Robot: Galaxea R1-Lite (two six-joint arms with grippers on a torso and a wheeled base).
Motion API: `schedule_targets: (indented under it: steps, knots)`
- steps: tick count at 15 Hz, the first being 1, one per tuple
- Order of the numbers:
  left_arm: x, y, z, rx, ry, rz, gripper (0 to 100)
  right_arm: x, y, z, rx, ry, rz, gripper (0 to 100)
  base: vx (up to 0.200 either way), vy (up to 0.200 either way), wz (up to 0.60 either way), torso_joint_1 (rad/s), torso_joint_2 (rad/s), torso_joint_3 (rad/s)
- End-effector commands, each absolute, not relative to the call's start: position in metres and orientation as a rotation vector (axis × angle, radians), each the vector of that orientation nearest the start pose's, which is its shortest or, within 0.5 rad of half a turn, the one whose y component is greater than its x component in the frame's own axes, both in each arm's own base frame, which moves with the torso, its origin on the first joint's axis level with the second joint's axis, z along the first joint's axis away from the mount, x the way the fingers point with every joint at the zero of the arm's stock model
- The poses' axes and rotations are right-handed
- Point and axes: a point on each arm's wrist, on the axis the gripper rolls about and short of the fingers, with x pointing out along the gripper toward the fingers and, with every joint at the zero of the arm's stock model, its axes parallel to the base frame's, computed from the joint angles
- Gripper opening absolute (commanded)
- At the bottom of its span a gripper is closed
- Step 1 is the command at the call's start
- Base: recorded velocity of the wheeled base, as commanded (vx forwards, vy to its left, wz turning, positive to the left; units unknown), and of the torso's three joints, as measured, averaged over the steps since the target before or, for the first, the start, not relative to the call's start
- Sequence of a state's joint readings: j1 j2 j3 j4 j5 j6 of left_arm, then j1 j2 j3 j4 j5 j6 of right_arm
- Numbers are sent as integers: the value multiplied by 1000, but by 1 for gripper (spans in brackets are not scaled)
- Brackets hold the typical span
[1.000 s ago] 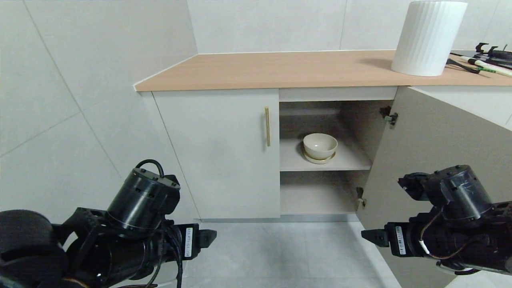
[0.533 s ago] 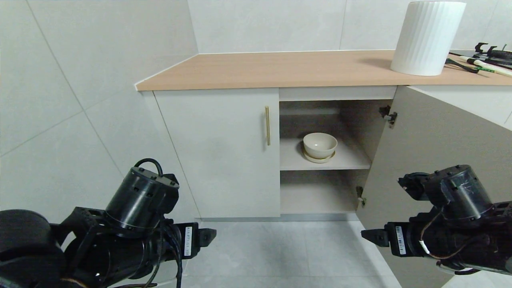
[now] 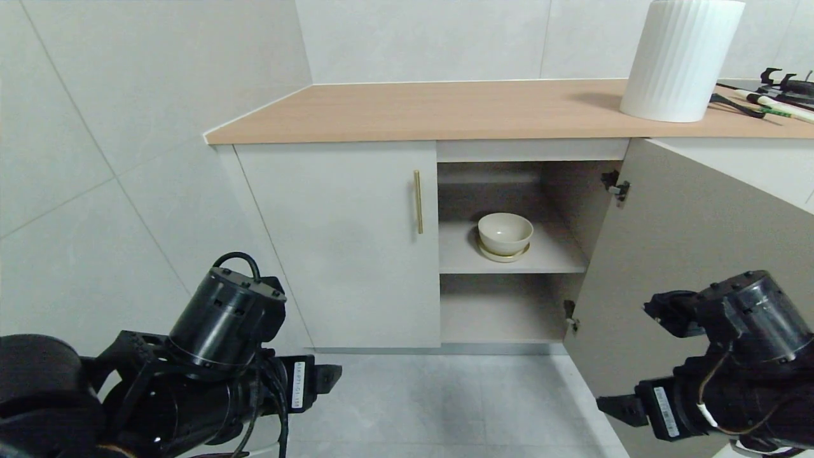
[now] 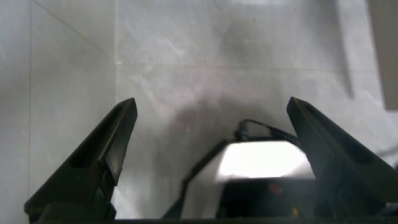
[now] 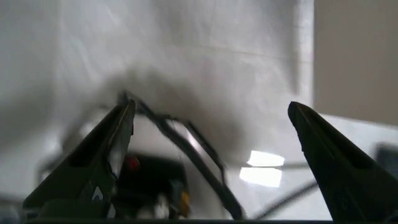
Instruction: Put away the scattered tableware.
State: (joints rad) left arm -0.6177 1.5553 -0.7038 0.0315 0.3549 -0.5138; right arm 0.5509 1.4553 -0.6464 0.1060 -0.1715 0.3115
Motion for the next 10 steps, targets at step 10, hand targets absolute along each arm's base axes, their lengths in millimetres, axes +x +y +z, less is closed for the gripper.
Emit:
schedule_targets:
  steps: [10]
  knots:
    - [193, -128, 138, -62, 820, -36, 100, 106, 58, 189, -352, 1003, 245, 100, 0, -200, 0, 2, 3, 2]
